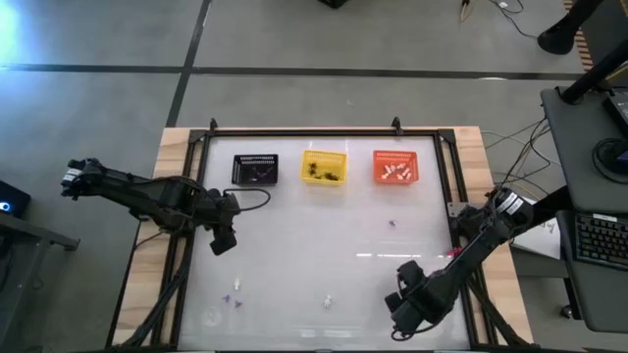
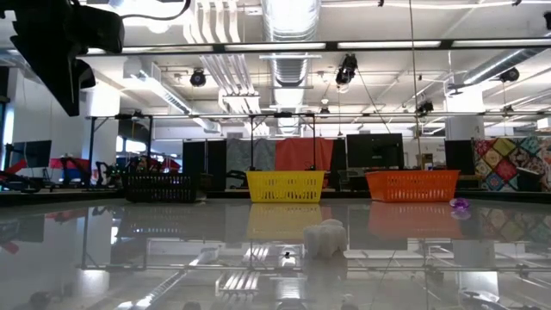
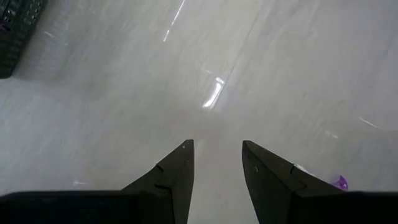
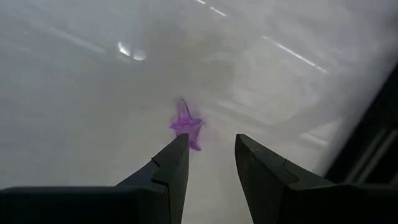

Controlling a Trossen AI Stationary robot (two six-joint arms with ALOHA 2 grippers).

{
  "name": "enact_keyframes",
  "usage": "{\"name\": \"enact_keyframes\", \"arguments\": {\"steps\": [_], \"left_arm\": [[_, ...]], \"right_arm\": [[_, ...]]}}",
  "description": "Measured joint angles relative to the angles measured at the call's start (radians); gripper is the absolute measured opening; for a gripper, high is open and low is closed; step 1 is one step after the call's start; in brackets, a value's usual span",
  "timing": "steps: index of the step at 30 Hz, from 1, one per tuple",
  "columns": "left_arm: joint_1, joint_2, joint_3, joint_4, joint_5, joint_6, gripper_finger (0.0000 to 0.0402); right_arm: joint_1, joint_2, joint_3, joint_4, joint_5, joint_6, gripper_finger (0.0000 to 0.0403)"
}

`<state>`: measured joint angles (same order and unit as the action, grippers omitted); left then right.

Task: Sort Halloween decoration
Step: Put the violet hat toy into the black bin

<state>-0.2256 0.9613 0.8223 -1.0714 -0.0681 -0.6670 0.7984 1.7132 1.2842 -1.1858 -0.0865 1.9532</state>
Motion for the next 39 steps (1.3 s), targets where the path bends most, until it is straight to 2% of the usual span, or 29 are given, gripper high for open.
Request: {"name": "enact_keyframes", "arguments": {"steps": [3, 20, 29, 35, 39], "left_arm": [[0.0, 0.0, 0.0, 0.003, 0.0, -0.004, 0.0118], [0.0, 0.0, 0.0, 0.018, 0.0, -0.005, 0.0118], [0.0, 0.0, 0.0, 0.043, 0.001, -0.005, 0.0118], [0.0, 0.0, 0.0, 0.05, 0.001, -0.005, 0.0118], [0.0, 0.001, 0.0, 0.06, 0.001, -0.006, 0.0118]], "right_arm": [[0.014, -0.005, -0.046, 0.054, 0.007, 0.043, 0.0123], [0.02, -0.011, -0.225, 0.405, -0.001, 0.066, 0.0123], [0.018, -0.016, -0.274, 0.426, 0.002, 0.104, 0.0123], [0.017, -0.026, -0.265, 0.403, 0.052, 0.027, 0.0123], [0.007, -0.031, -0.283, 0.41, 0.047, 0.025, 0.0123]]}}
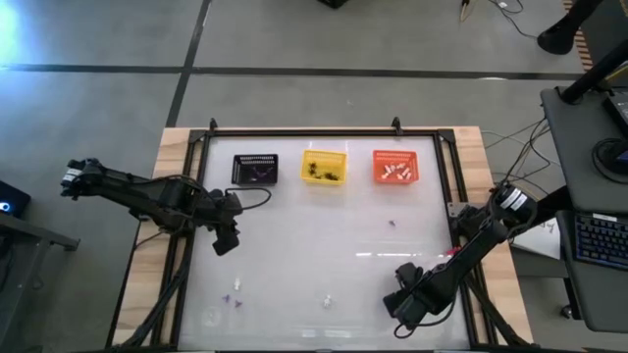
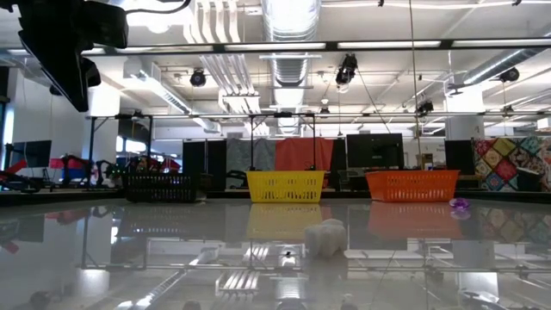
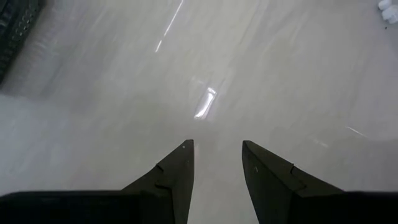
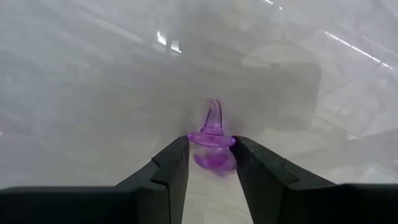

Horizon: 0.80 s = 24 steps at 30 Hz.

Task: Sort Halloween decoration
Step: Put the violet hat toy into the black bin

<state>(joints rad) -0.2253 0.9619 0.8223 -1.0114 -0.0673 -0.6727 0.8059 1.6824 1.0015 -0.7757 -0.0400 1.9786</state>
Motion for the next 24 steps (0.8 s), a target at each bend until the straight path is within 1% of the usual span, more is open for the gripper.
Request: {"name": "enact_keyframes", "arguments": {"steps": [3, 10, 14, 17, 24], "left_arm": [[0.0, 0.0, 0.0, 0.002, 0.0, -0.002, 0.0118], [0.0, 0.0, 0.0, 0.003, 0.0, -0.001, 0.0118], [0.0, 0.0, 0.0, 0.006, 0.0, -0.001, 0.0118], [0.0, 0.0, 0.0, 0.006, 0.0, 0.0, 0.0118], [0.0, 0.0, 0.0, 0.006, 0.0, 0.001, 0.0118]], "right_arm": [[-0.001, -0.007, 0.0, 0.0, -0.009, 0.0, 0.0123], [-0.007, -0.019, -0.003, -0.031, 0.004, -0.024, 0.0123], [-0.007, -0.02, -0.005, -0.024, -0.007, 0.009, 0.012], [-0.007, -0.02, -0.004, -0.022, -0.012, 0.024, 0.0108], [-0.006, -0.021, -0.003, -0.021, -0.012, 0.045, 0.0063]]}}
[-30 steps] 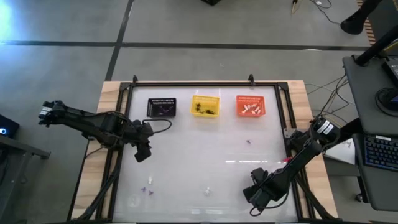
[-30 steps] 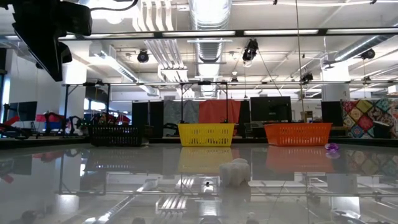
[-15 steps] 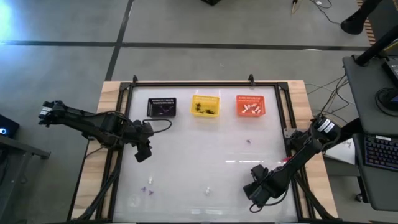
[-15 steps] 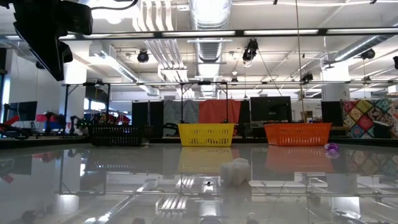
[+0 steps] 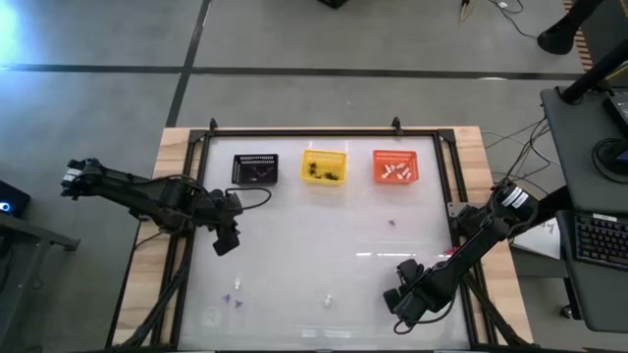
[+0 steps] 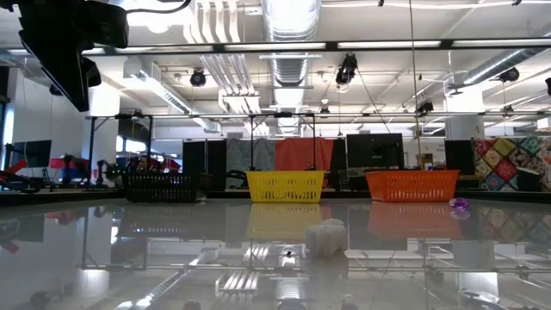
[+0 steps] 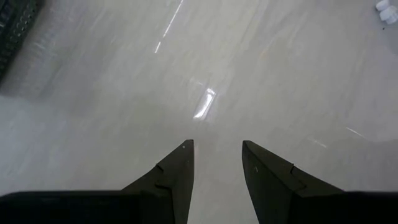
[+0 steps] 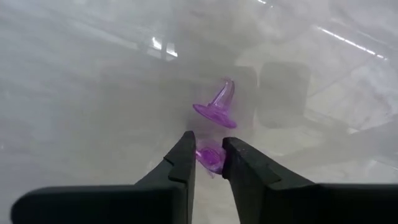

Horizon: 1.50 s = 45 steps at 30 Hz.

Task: Sort Halloween decoration
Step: Put the violet hat toy into the black bin

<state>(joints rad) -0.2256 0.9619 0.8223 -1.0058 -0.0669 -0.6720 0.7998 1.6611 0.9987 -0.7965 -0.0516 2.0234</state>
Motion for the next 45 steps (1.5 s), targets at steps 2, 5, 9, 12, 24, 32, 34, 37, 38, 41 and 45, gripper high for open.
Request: {"name": "enact_keyframes", "arguments": {"steps": [2, 5, 9, 12, 24, 32, 34, 37, 38, 41, 45], "left_arm": [[0.0, 0.0, 0.0, 0.0, 0.0, 0.0, 0.0118], [0.0, 0.0, 0.0, 0.0, 0.0, 0.0, 0.0118], [0.0, 0.0, 0.0, -0.001, 0.0, 0.0, 0.0118], [0.0, 0.0, 0.0, -0.001, 0.0, 0.0, 0.0118], [0.0, 0.0, 0.0, -0.004, 0.0, 0.005, 0.0118], [0.0, -0.015, 0.002, -0.001, 0.0, 0.009, 0.0118], [0.0, -0.016, 0.002, -0.001, 0.0, 0.009, 0.0118], [0.0, -0.016, 0.002, 0.0, 0.0, 0.009, 0.0118], [0.0, -0.016, 0.002, 0.0, 0.0, 0.009, 0.0118], [0.0, -0.016, 0.002, 0.003, 0.0, 0.009, 0.0118], [0.0, -0.016, 0.002, 0.003, 0.0, 0.009, 0.0118]], "right_arm": [[0.0, 0.0, 0.001, 0.003, -0.001, 0.005, 0.0056], [0.0, 0.0, 0.001, 0.004, -0.001, 0.011, 0.0049], [0.0, -0.003, 0.0, 0.008, -0.001, 0.011, 0.0037], [0.0, -0.01, 0.002, 0.008, -0.001, 0.01, 0.0034], [0.001, -0.075, 0.01, 0.026, 0.007, 0.0, 0.0026], [0.0, -0.133, 0.01, 0.022, 0.133, 0.008, 0.0007], [0.0, -0.134, 0.01, 0.015, 0.148, 0.005, 0.0007], [0.0, -0.135, 0.01, 0.014, 0.156, -0.004, 0.0008], [0.0, -0.135, 0.01, 0.013, 0.157, -0.005, 0.0008], [0.0, -0.135, 0.01, 0.013, 0.157, -0.006, 0.0008], [0.0, -0.134, 0.01, 0.007, 0.157, -0.006, 0.0009]]}}
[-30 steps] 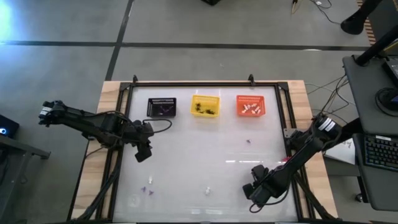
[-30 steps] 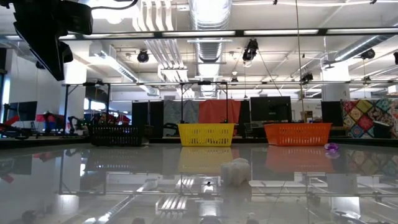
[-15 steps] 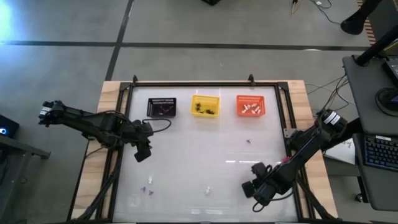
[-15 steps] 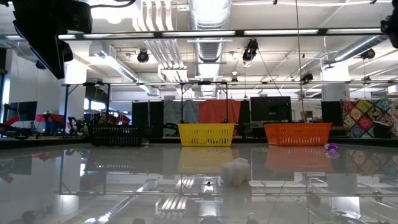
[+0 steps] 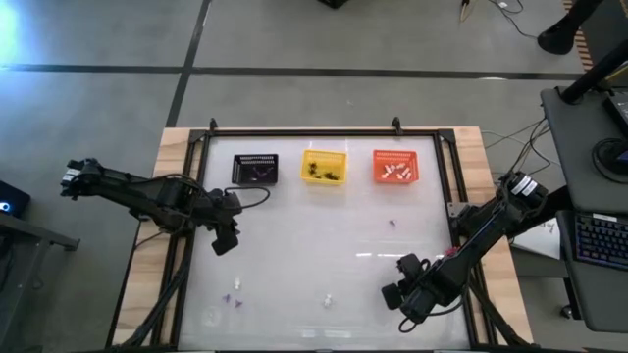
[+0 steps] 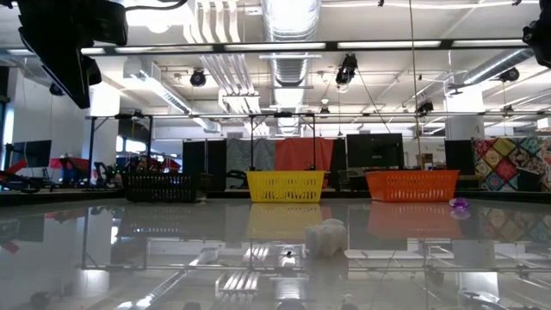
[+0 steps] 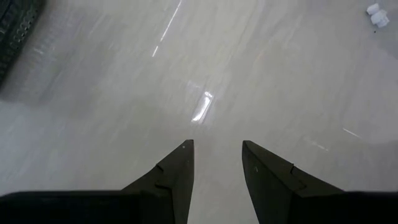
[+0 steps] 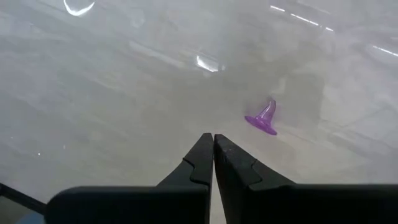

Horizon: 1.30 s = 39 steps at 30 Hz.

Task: Sort Halloween decoration
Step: Put the violet hat toy into the black bin

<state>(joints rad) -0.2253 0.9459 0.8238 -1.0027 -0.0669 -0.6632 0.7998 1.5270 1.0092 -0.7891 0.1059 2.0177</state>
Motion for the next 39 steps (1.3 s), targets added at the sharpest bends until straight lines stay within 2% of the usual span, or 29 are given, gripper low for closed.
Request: {"name": "enact_keyframes", "arguments": {"steps": [18, 31, 39], "left_arm": [[0.0, 0.0, 0.0, 0.007, 0.006, 0.0, 0.0118], [0.0, 0.0, 0.0, 0.02, 0.008, -0.004, 0.0118], [0.0, 0.001, 0.0, 0.037, 0.017, -0.005, 0.0118]], "right_arm": [[0.0, 0.013, 0.0, -0.035, -0.006, -0.003, 0.0014], [0.0, 0.021, -0.007, -0.082, -0.008, -0.079, 0.0123], [0.0, 0.062, -0.034, -0.068, -0.037, -0.196, 0.0146]]}}
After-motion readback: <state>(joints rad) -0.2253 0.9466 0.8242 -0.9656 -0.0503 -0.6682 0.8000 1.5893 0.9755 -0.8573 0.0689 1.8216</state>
